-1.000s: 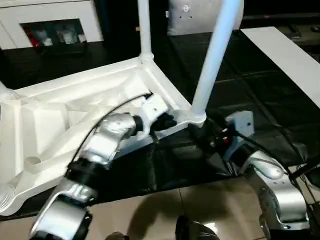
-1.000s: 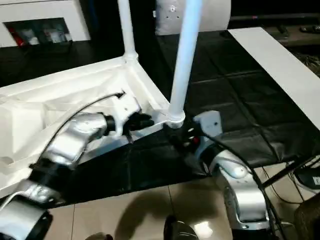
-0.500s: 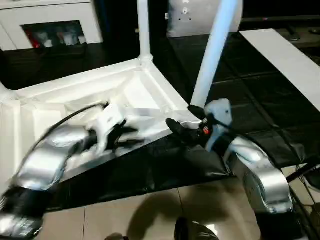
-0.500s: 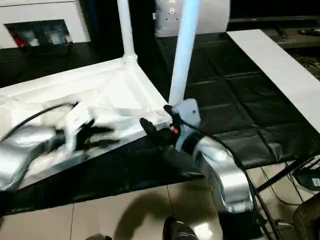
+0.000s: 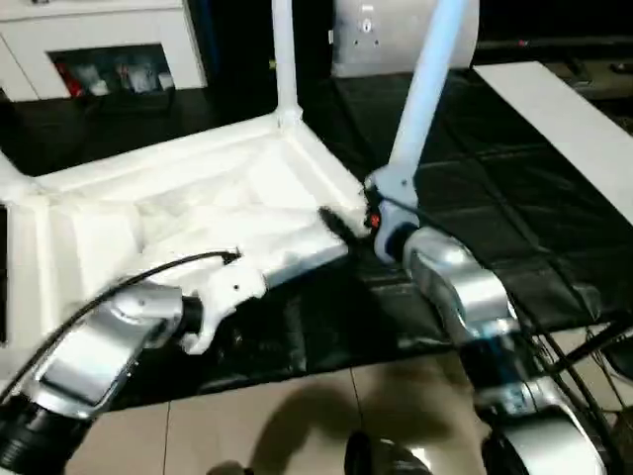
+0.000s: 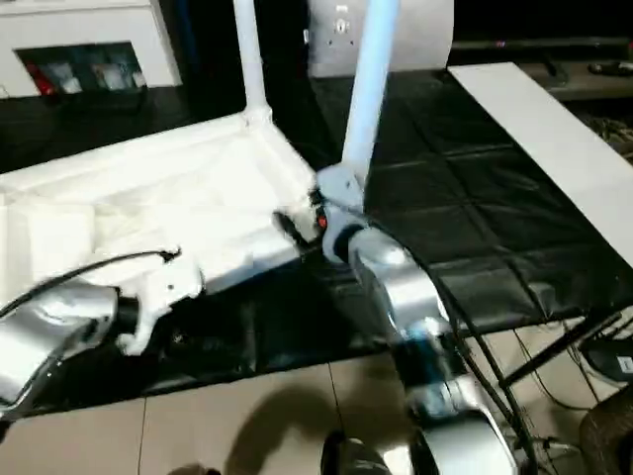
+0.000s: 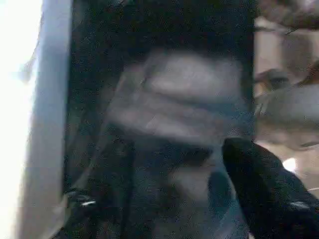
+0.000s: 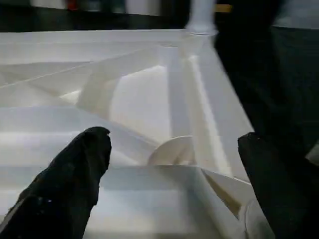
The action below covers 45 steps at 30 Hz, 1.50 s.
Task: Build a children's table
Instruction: Rotate table base
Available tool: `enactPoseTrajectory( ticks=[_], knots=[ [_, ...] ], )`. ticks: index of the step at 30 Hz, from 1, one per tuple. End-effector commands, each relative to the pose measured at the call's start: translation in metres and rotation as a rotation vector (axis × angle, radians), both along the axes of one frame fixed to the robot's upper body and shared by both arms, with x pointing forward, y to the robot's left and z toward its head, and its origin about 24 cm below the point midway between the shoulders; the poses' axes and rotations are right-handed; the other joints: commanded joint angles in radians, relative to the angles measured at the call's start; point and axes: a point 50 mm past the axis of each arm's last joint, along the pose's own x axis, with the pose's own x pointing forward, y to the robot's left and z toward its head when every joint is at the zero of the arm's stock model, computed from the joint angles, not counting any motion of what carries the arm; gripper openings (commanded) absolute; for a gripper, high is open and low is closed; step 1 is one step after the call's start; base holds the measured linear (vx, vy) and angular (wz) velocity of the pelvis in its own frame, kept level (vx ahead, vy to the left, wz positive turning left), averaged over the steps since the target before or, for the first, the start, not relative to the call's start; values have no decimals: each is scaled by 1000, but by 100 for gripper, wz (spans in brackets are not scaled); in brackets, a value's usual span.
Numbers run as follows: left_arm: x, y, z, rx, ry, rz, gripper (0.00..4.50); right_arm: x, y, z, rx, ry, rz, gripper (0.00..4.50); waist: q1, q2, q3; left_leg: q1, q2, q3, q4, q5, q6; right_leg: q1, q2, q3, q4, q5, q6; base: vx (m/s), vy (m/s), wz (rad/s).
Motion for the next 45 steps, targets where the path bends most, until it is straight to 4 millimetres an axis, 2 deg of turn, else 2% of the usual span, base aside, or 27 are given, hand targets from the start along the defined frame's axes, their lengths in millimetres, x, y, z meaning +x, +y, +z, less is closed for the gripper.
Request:
enactPoseTrajectory(
  ticks=[1, 2, 4, 6, 7, 8, 9, 12, 14, 17, 18, 21, 22, 23, 25, 27, 30, 34, 37, 38, 39, 40, 41, 42, 43, 44, 45],
  knots=[
    [0, 3, -1, 32, -6, 16, 369, 8, -20, 0, -11, -18, -128, 450, -6, 6, -72, -2, -11, 24, -67, -137, 73, 83, -42, 55, -59, -482, -26, 0, 0, 0],
    [3, 6, 1, 53, -42, 37, 381, 15, -32, 0, -6, -19, -222, 450, -5, 4, -72, -4, -7, 22, -68, -135, 72, 83, -42, 56, -54, -467, -31, 0, 0, 0],
    [4, 7, 2, 56, -57, 49, 386, 17, -37, 0, 1, -19, -249, 450, -3, 4, -73, -2, -7, 23, -67, -137, 71, 82, -43, 58, -53, -457, -35, 0, 0, 0],
    [10, 9, 5, 57, -107, 80, 392, 23, -56, 0, -5, -24, -344, 450, 3, 1, -73, -3, -10, 26, -66, -134, 72, 81, -43, 60, -51, -459, -40, 0, 0, 0],
    [11, 10, 5, 57, -116, 88, 392, 24, -60, 0, -13, -30, -353, 450, 4, 0, -72, -3, -12, 26, -65, -139, 70, 79, -42, 60, -51, -468, -38, 0, 0, 0],
    [12, 10, 6, 58, -129, 96, 422, 26, -67, 0, -28, -36, -374, 450, 10, -1, -73, -1, -14, 29, -63, -142, 72, 78, -42, 61, -52, -477, -34, 0, 0, 0],
    [12, 10, 6, 58, -129, 96, 425, 26, -67, 0, -28, -36, -374, 450, 12, -1, -73, 0, -15, 31, -62, -143, 74, 76, -42, 61, -54, -482, -33, 0, 0, 0],
    [14, 12, 6, 70, -138, 104, 439, 28, -81, 2, -43, -44, -417, 450, 12, -3, -73, -10, -16, 29, -61, -137, 77, 82, -39, 58, -51, -495, -21, 0, 0, 0],
    [17, 13, 6, 78, -160, 124, 439, 30, -96, 4, -62, -58, -461, 450, 12, -4, -74, -9, -16, 29, -60, -142, 78, 81, -38, 58, -52, -495, -19, 0, 0, 0],
    [19, 13, 5, 77, -179, 144, 439, 31, -106, 6, -74, -70, -487, 450, 12, -4, -73, -7, -19, 31, -58, -153, 80, 77, -36, 56, -56, -512, -18, 0, 0, 0],
    [23, 13, 4, 82, -205, 177, 439, 31, -117, 8, -88, -80, -519, 450, 14, -6, -76, -8, -20, 32, -57, -149, 81, 79, -36, 58, -55, -507, -17, 0, 0, 0],
    [26, 14, 2, 89, -231, 207, 439, 31, -130, 10, -98, -89, -554, 450, 13, -9, -77, -15, -21, 33, -56, -146, 88, 81, -35, 56, -54, -512, -11, 0, 0, 0],
    [28, 15, 1, 89, -244, 226, 439, 30, -136, 12, -107, -96, -573, 450, 13, -6, -77, -17, -23, 32, -55, -143, 89, 82, -35, 56, -54, -510, -9, 0, 0, 0],
    [28, 16, 0, 87, -256, 240, 439, 29, -141, 13, -115, -102, -585, 450, 11, -11, -77, -18, -24, 33, -54, -142, 91, 81, -33, 55, -56, -512, -5, 0, 0, 0],
    [30, 16, -2, 76, -284, 267, 439, 28, -148, 15, -125, -122, -585, 450, 12, -11, -80, -19, -26, 34, -53, -127, 95, 82, -32, 55, -53, -501, -7, 0, 0, 0],
    [30, 11, -2, 21, -315, 295, 439, 25, -145, 16, -125, -146, -535, 450, 12, -8, -79, -25, -26, 34, -52, -116, 103, 83, -30, 53, -52, -484, -8, 0, 0, 0],
    [27, 9, -3, -51, -352, 364, 439, 20, -137, 15, -123, -176, -480, 450, 8, -9, -77, -27, -28, 36, -50, -123, 111, 82, -28, 50, -57, -496, 2, 0, 0, 0],
    [15, 11, -10, -149, -380, 463, 439, 8, -127, 10, -134, -203, -410, 450, -5, -10, -73, -28, -30, 36, -50, -157, 115, 79, -23, 40, -72, -542, 31, 0, 0, 0],
    [3, 21, -15, -238, -421, 603, 439, -8, -115, -2, -110, -161, -315, 450, -15, -13, -67, -32, -36, 38, -49, -184, 118, 78, -16, 31, -86, -575, 72, 0, 0, 0],
    [1, 24, -15, -252, -435, 633, 439, -11, -113, -4, -98, -146, -292, 450, -17, -11, -63, -25, -37, 39, -48, -213, 121, 69, -12, 23, -99, -614, 94, 0, 0, 0],
    [0, 25, -16, -256, -444, 650, 439, -13, -111, -6, -89, -135, -277, 450, -21, -10, -63, -24, -37, 37, -47, -228, 121, 68, -10, 19, -101, -627, 104, 0, 0, 0],
    [-1, 27, -17, -258, -455, 665, 439, -15, -109, -7, -84, -126, -265, 450, -22, -8, -62, -23, -34, 33, -49, -247, 121, 71, -9, 11, -109, -641, 125, 0, 0, 0],
    [-5, 36, -19, -261, -504, 734, 439, -22, -104, -12, -65, -99, -231, 450, -22, 5, -60, -14, -27, 27, -52, -265, 125, 74, -10, 4, -118, -626, 123, 0, 0, 0],
    [-11, 44, -22, -280, -556, 826, 439, -30, -99, -17, -51, -72, -205, 450, -25, 8, -57, -23, -19, 21, -59, -262, 120, 84, -13, 1, -118, -598, 120, 0, 0, 0],
    [-13, 46, -22, -286, -568, 849, 439, -32, -97, -19, -49, -66, -200, 450, -27, 6, -56, -26, -14, 21, -62, -267, 116, 86, -15, 1, -119, -593, 119, 0, 0, 0],
    [-15, 49, -23, -302, -583, 899, 439, -34, -97, -21, -56, -55, -199, 450, -30, 10, -51, -15, -7, 16, -66, -320, 113, 79, -17, 1, -123, -613, 116, 0, 0, 0],
    [-15, 51, -23, -303, -596, 927, 439, -34, -96, -22, -59, -49, -200, 450, -30, 10, -51, -15, -7, 16, -66, -320, 113, 79, -17, 1, -123, -613, 116, 0, 0, 0]
  ],
)
